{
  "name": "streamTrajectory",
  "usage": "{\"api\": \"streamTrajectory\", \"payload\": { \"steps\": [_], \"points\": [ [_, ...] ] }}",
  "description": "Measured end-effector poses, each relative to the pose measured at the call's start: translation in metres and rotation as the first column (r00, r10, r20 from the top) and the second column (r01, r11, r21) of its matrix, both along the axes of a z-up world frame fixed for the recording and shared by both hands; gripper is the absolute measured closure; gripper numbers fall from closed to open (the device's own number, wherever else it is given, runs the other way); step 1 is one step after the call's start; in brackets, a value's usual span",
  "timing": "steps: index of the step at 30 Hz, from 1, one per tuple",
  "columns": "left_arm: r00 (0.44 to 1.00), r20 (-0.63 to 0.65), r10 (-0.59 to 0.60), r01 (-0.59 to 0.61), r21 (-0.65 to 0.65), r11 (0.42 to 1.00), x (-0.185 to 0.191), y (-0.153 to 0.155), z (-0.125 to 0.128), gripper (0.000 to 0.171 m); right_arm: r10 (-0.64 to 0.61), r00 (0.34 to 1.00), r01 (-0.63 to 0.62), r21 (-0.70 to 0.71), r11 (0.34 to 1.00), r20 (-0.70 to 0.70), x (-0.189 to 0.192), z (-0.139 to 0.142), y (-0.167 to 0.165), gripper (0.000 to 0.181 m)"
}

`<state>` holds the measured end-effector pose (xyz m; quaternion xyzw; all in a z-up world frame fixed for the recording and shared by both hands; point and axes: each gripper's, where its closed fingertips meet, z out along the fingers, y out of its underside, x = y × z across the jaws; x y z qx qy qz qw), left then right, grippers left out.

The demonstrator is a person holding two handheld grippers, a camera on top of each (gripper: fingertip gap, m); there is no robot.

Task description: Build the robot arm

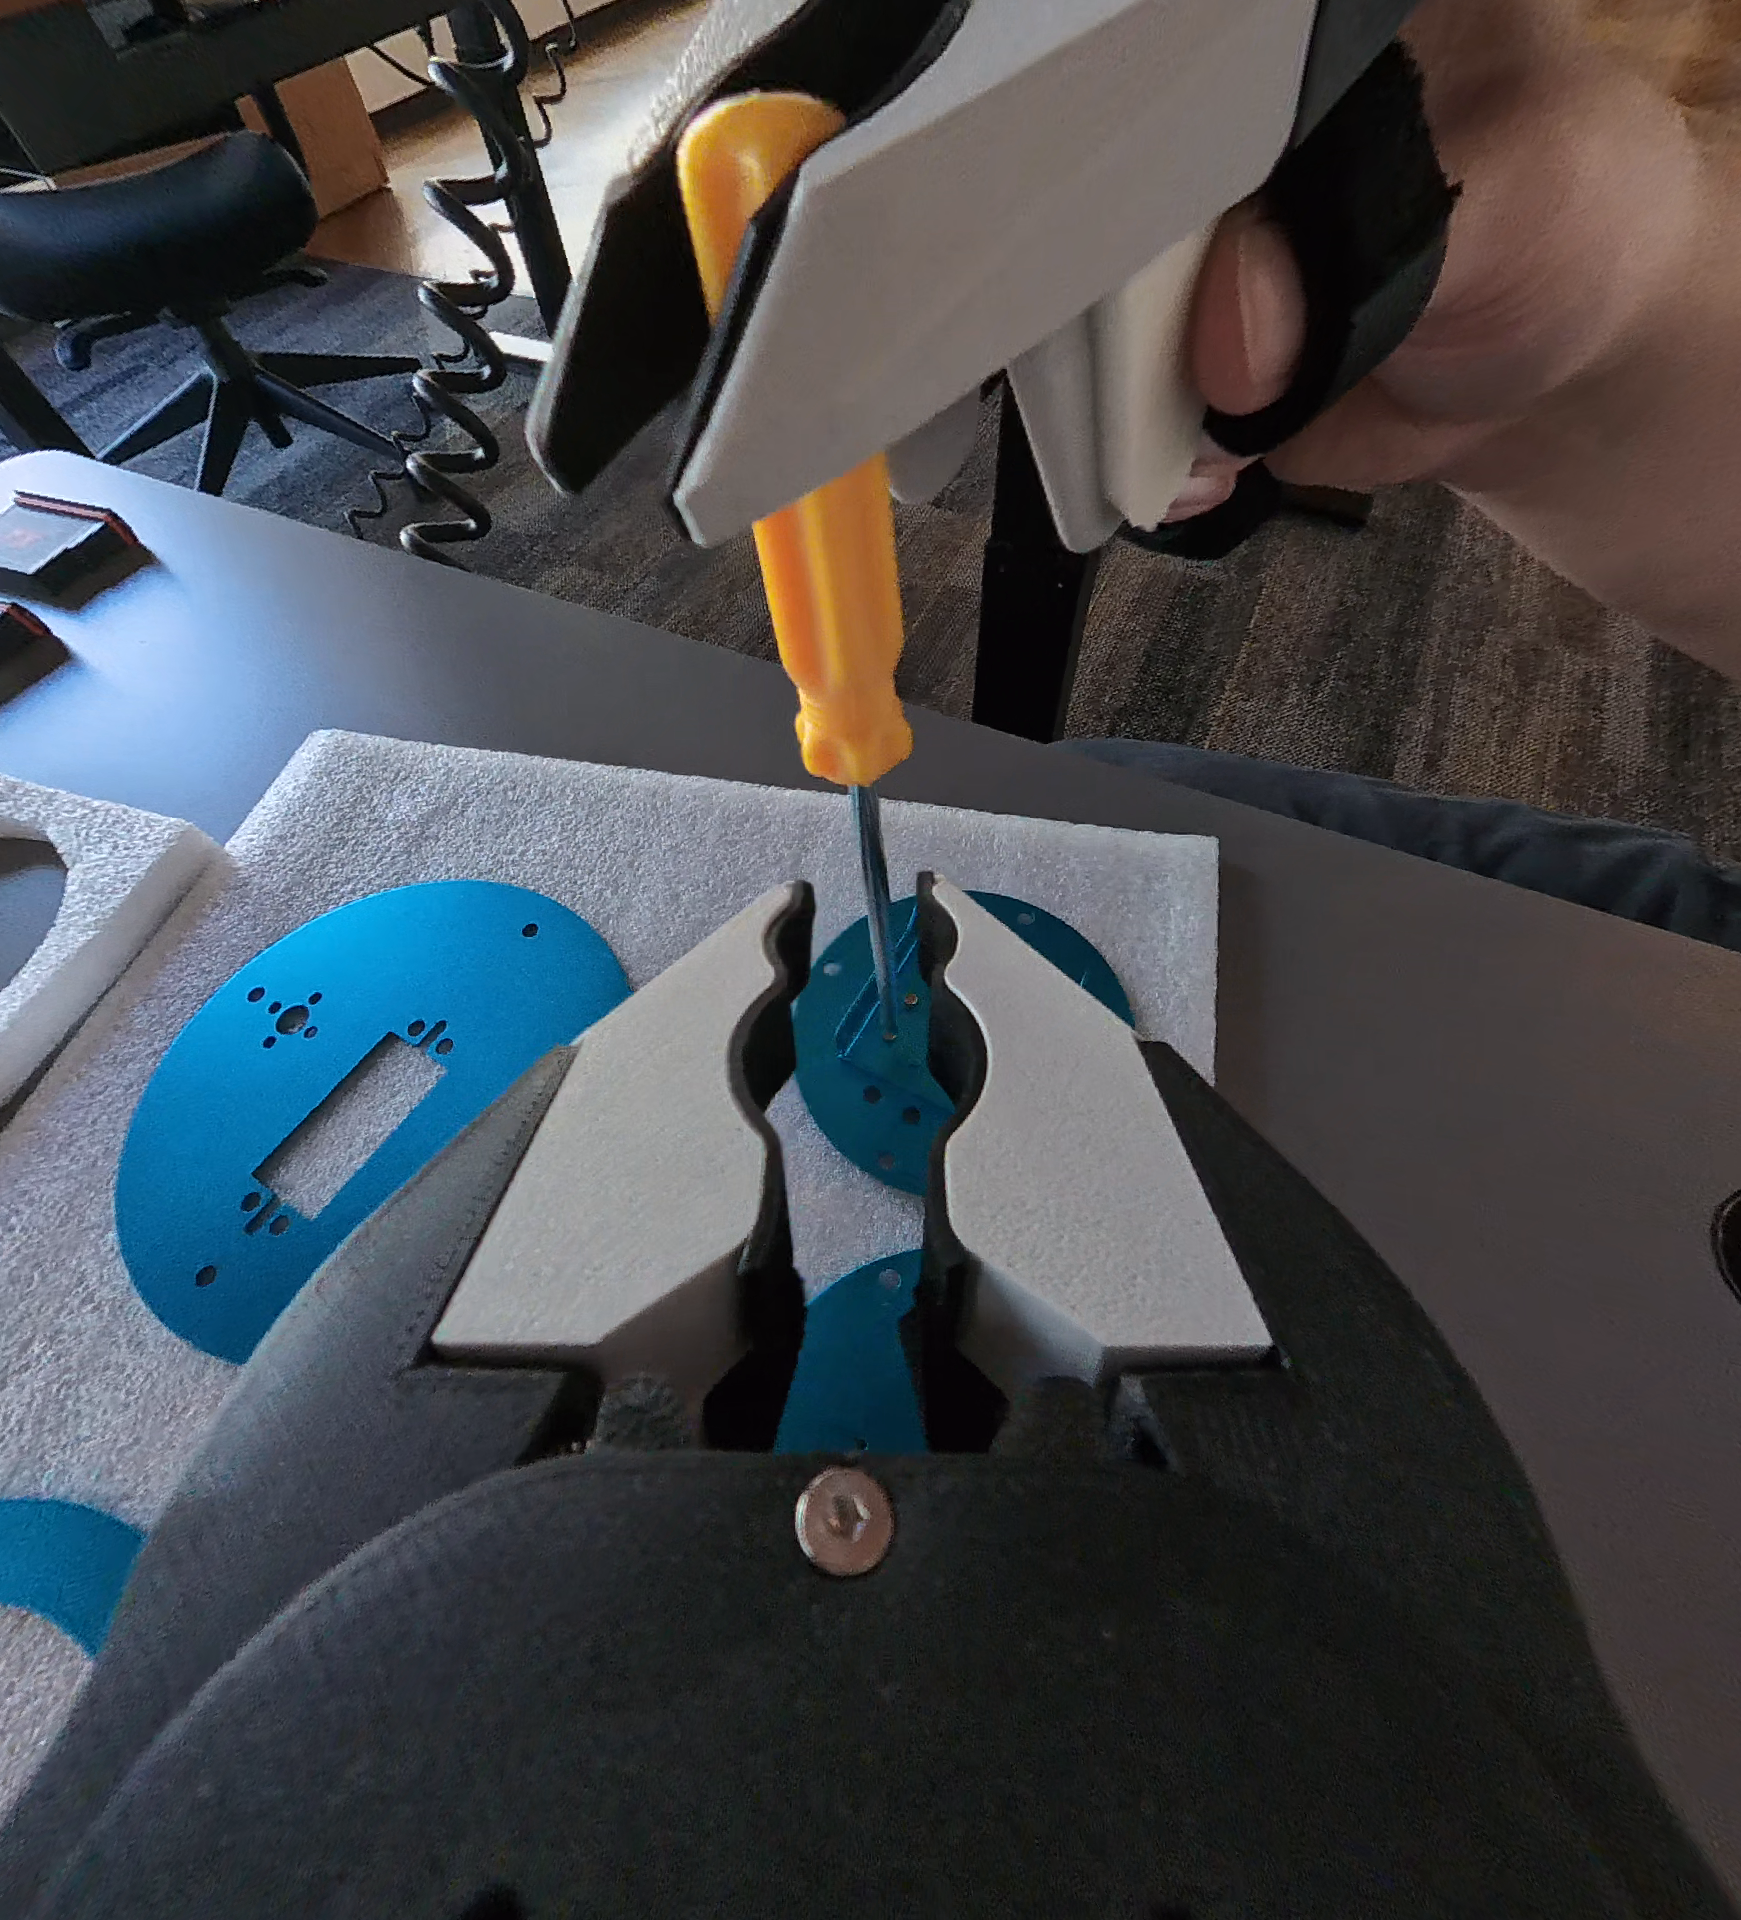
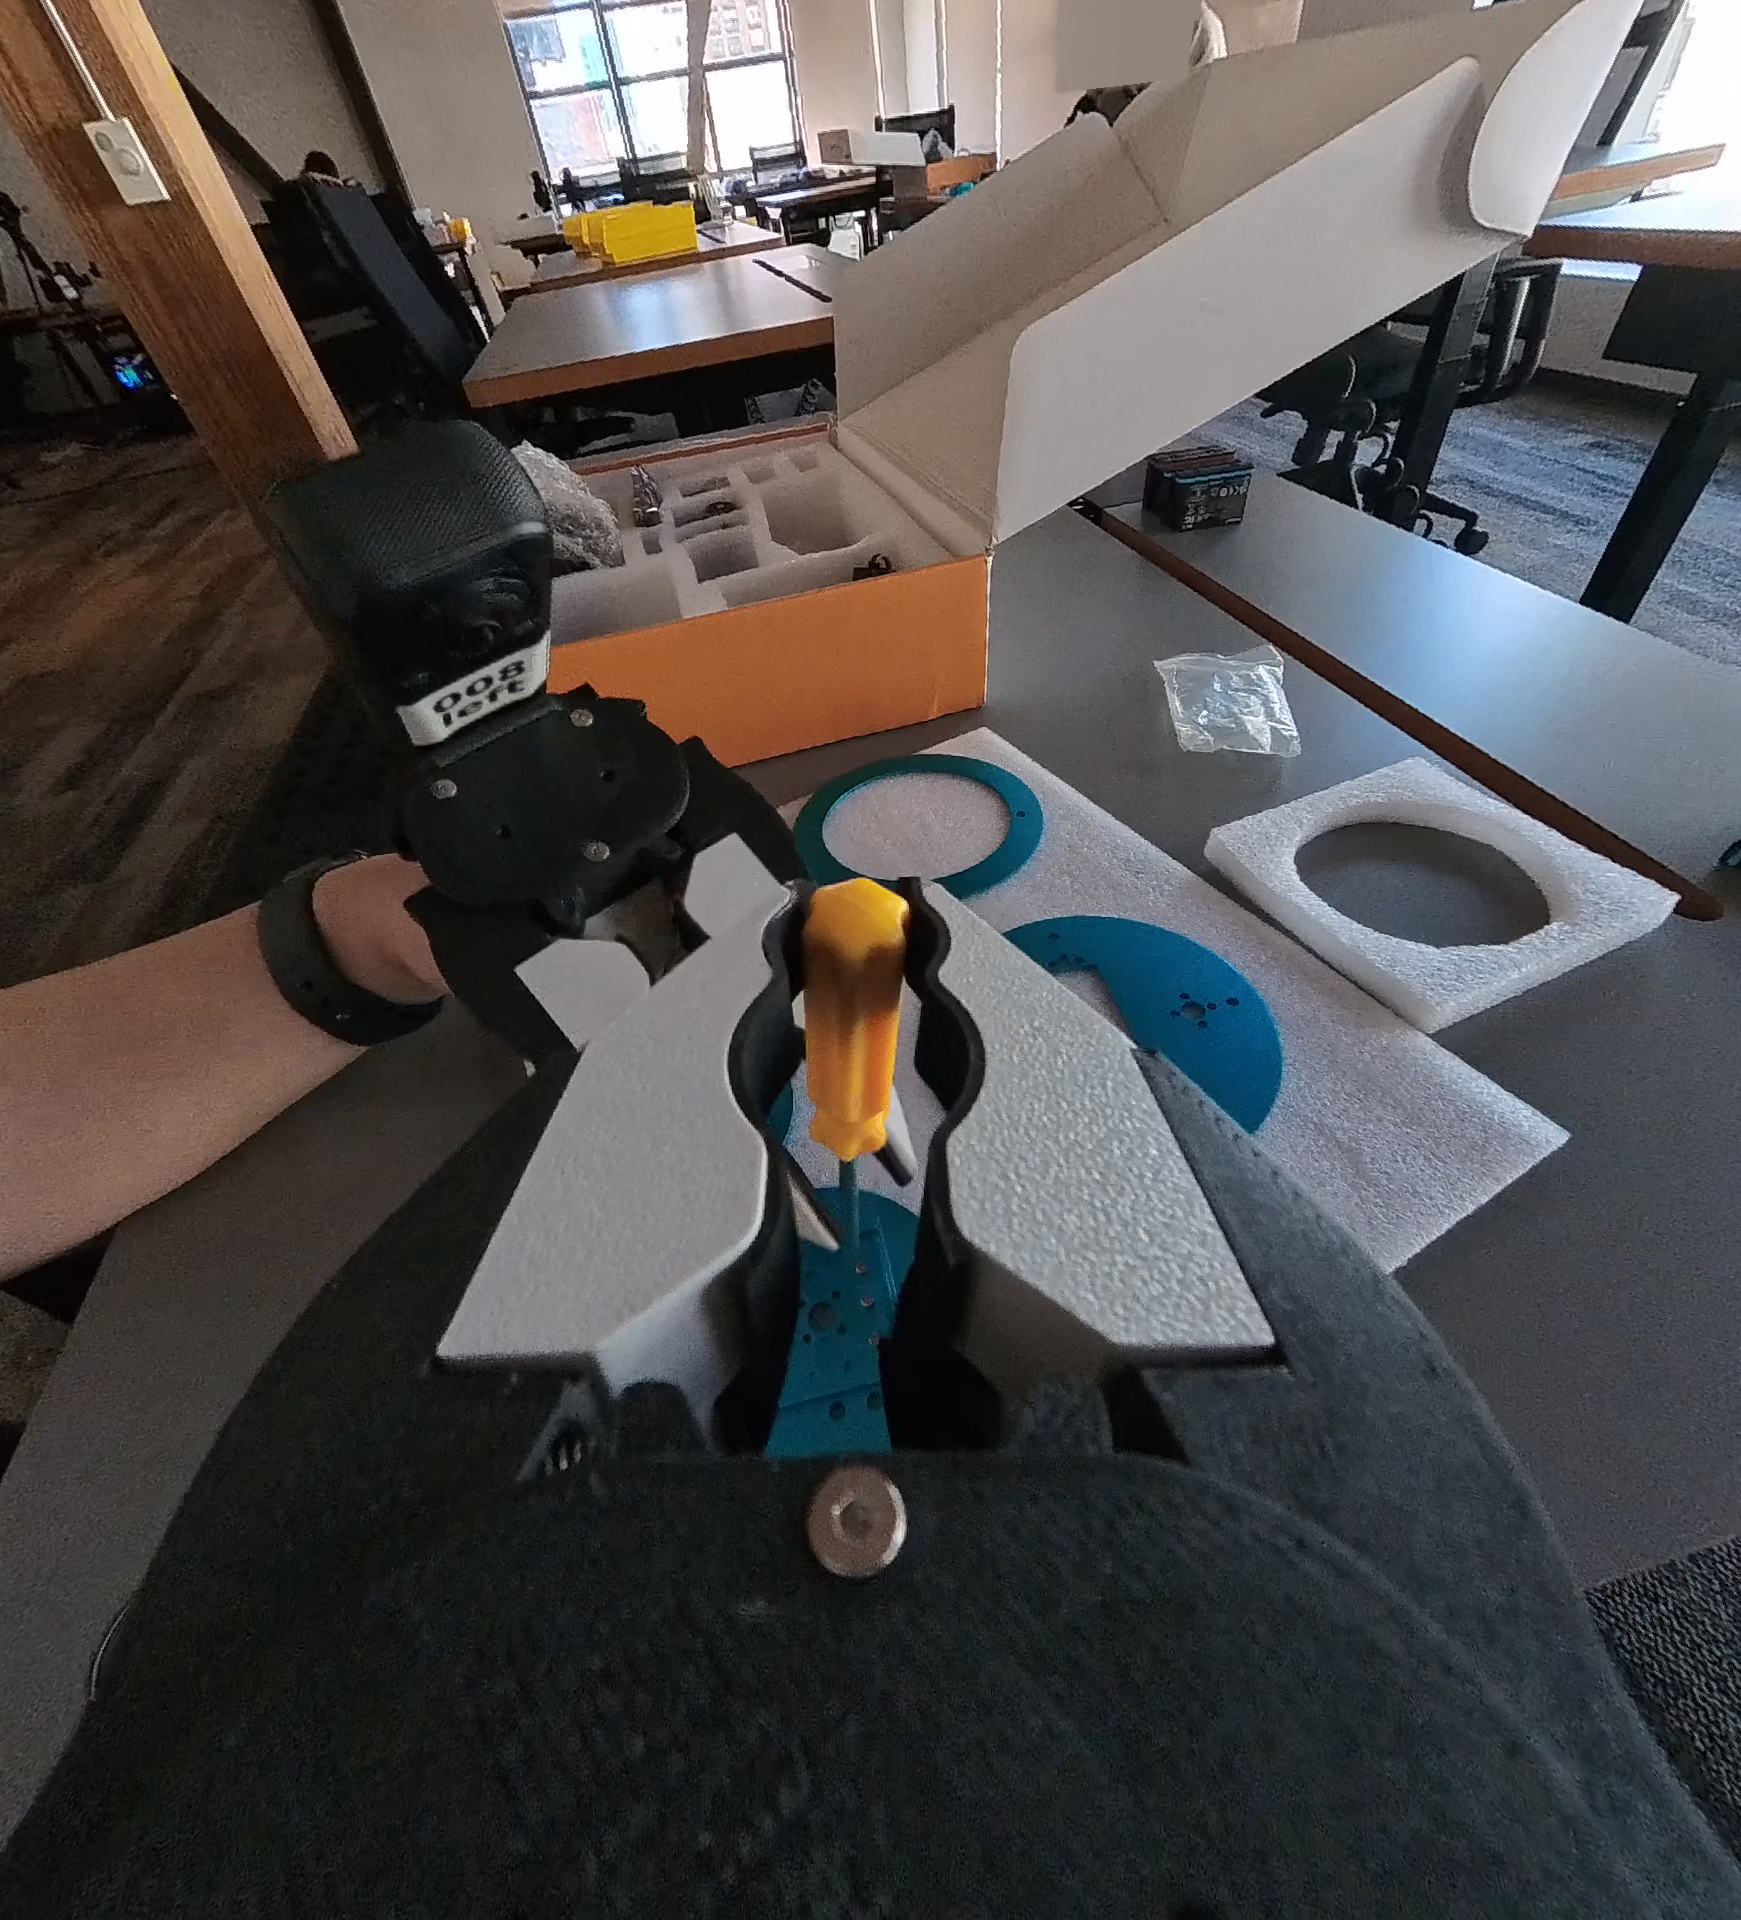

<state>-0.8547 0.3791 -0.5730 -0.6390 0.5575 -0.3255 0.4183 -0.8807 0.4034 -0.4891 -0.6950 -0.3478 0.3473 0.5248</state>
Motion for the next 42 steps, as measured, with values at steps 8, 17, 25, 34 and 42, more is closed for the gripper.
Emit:
{"api": "streamTrajectory", "payload": {
  "steps": [8, 17, 25, 34, 42],
  "points": [
    [1.000, -0.001, -0.020, 0.020, -0.009, 1.000, 0.0006, -0.0022, -0.0020, 0.169, 0.012, 1.000, -0.012, 0.008, 1.000, 0.001, 0.0002, 0.0016, 0.0000, 0.165],
    [0.999, 0.014, -0.035, 0.036, -0.014, 0.999, 0.0036, -0.0065, -0.0013, 0.169, 0.027, 1.000, -0.027, 0.016, 1.000, 0.004, -0.0011, 0.0026, -0.0042, 0.165],
    [0.999, 0.012, -0.037, 0.038, -0.015, 0.999, 0.0068, -0.0069, -0.0036, 0.169, 0.029, 1.000, -0.030, 0.020, 0.999, 0.006, 0.0011, 0.0005, -0.0046, 0.165],
    [0.999, 0.002, -0.036, 0.036, -0.012, 0.999, 0.0073, -0.0067, -0.0058, 0.169, 0.033, 0.999, -0.033, 0.015, 0.999, -0.008, 0.0018, -0.0014, -0.0033, 0.165],
    [0.999, -0.006, -0.033, 0.033, -0.013, 0.999, 0.0078, -0.0059, -0.0075, 0.169, 0.038, 0.999, -0.038, 0.022, 0.999, -0.004, 0.0021, -0.0030, -0.0041, 0.165]
  ]
}}
